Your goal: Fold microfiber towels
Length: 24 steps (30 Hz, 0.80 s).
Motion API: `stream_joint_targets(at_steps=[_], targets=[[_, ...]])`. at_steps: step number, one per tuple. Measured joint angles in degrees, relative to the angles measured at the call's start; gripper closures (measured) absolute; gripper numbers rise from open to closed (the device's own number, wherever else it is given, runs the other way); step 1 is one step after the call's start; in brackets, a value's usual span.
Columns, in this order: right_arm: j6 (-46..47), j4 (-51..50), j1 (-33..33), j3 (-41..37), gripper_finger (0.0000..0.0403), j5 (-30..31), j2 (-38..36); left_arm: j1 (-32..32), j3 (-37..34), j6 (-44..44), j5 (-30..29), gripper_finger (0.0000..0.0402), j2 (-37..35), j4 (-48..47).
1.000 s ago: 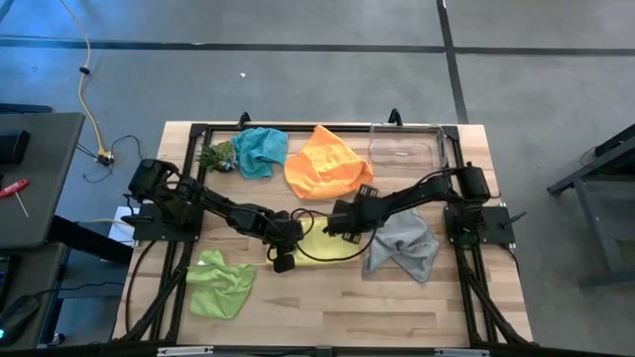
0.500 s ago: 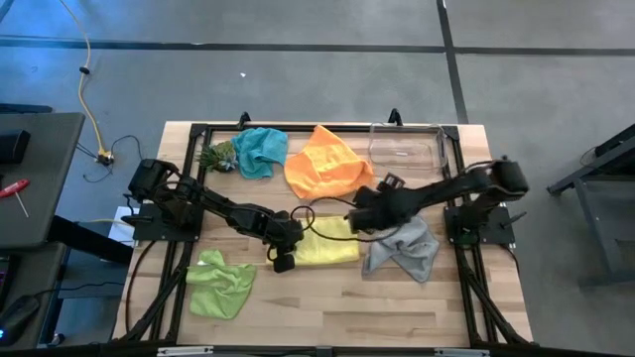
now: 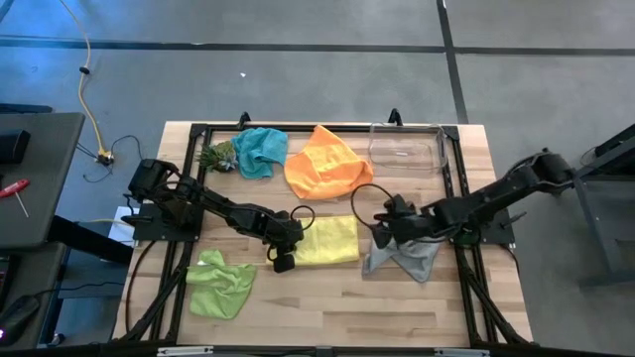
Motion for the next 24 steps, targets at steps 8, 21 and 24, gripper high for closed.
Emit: stream_joint_targets(at_steps=[8, 21, 24], targets=[[3.27, 10.88, -2.19, -2.97, 0.0169, -7.62, 0.95, 0.0, -0.01, 0.0, -0.01, 0.0401, 0.0, 0.02], [8.68, 11.41, -5.75, 0.32, 0.0169, -15.91, 8.19, 0.0, -0.01, -0.17, 0.0, 0.0401, 0.0, 0.04], [7.09, 11.42, -5.75, 1.93, 0.0169, -15.97, 10.43, 0.0, -0.01, -0.19, 0.02, 0.0401, 0.0, 0.04]])
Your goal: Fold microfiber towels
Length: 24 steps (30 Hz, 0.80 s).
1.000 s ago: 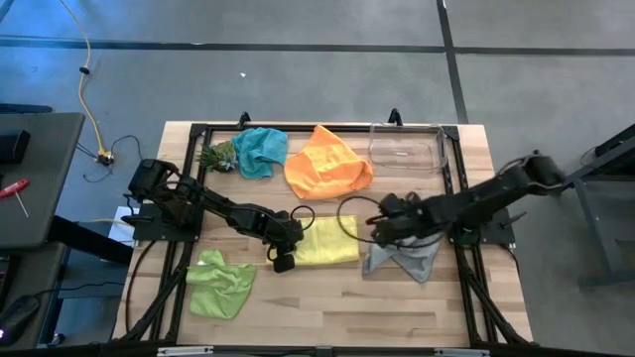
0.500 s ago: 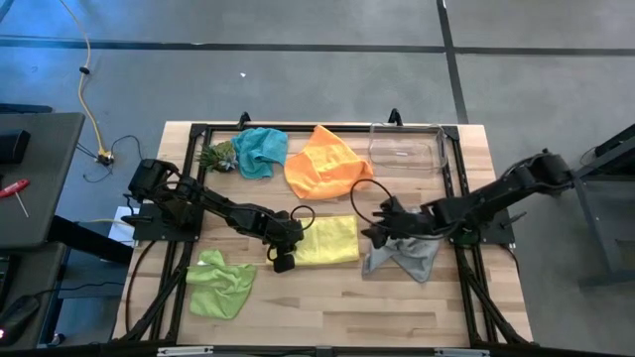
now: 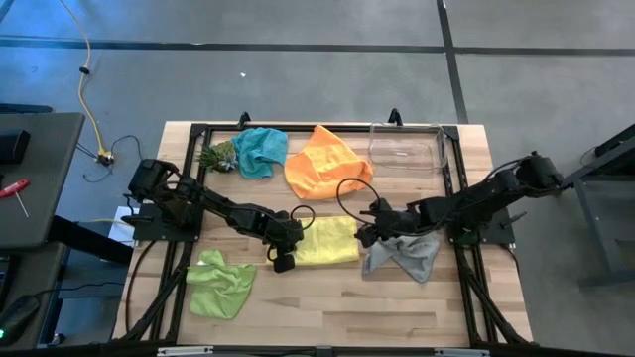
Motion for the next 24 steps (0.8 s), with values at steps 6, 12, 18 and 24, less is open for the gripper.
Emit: stream_joint_targets(at_steps=[6, 12, 18, 24], targets=[[0.51, -0.26, 0.0, 2.07, 0.0169, -1.22, 4.31, 0.0, 0.0, -0.01, -0.02, 0.0401, 0.0, 0.07], [-2.11, -0.03, 0.66, 2.1, 0.0169, -5.04, 4.5, 0.0, -0.02, 0.02, -0.02, 0.0401, 0.0, 0.15], [-9.1, 1.78, 1.98, 2.1, 0.0169, -5.54, 1.96, 0.0, -0.02, 0.01, -0.03, 0.0401, 0.0, 0.2], [-14.14, 2.06, 3.11, 2.17, 0.0169, -6.86, 0.62, 0.0, -0.02, 0.04, -0.04, 0.0401, 0.0, 0.26]])
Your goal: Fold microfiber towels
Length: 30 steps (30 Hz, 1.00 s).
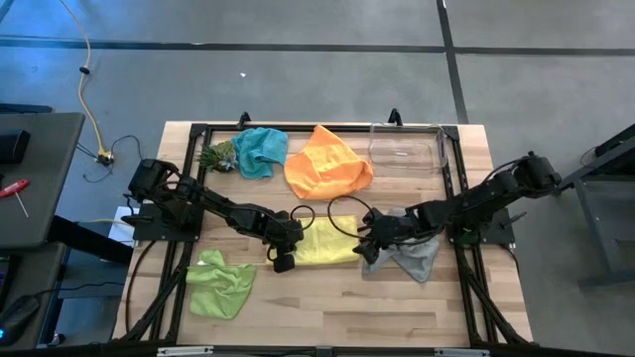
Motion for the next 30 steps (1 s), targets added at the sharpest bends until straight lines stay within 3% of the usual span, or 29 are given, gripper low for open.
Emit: stream_joint_targets(at_steps=[9, 20, 30], targets=[[-11.03, 0.31, 0.06, 0.0, 0.0169, -3.37, 0.02, 0.0, -0.02, 0.13, 0.01, 0.0401, 0.02, 0.13], [-14.54, -3.04, 0.39, 1.5, 0.0169, -7.65, 0.07, 0.0, -0.02, 0.15, -0.01, 0.0401, 0.02, 0.13], [-36.9, -22.86, 3.49, 15.51, 0.0169, 3.47, 4.51, 0.0, -0.02, 0.15, 0.01, 0.0401, 0.02, 0.13]])
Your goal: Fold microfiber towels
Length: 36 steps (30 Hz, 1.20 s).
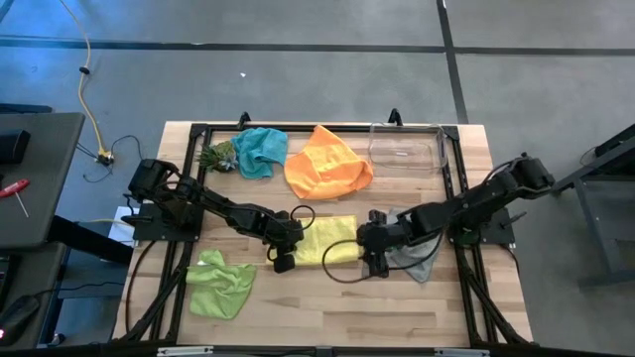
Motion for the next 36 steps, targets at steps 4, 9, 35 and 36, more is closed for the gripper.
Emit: stream_joint_targets(at_steps=[4, 9, 35, 36], targets=[[-2.5, 0.05, -0.04, 1.44, 0.0169, -1.18, 2.88, 0.0, 0.0, 0.0, 0.0, 0.0401, 0.0, 0.0], [-2.65, -0.35, -0.04, 1.3, 0.0169, -1.64, 6.01, 0.02, 0.0, 0.0, 0.14, 0.0401, 0.0, -0.02], [-4.8, -7.16, -0.38, -0.61, 0.0388, -5.01, 10.14, 0.02, 0.02, 0.44, 0.07, 0.0401, 0.0, 0.02], [-4.55, -5.08, -0.6, -1.33, 0.0392, -5.05, 10.1, 0.02, 0.02, 0.42, 0.03, 0.0401, 0.0, 0.0]])
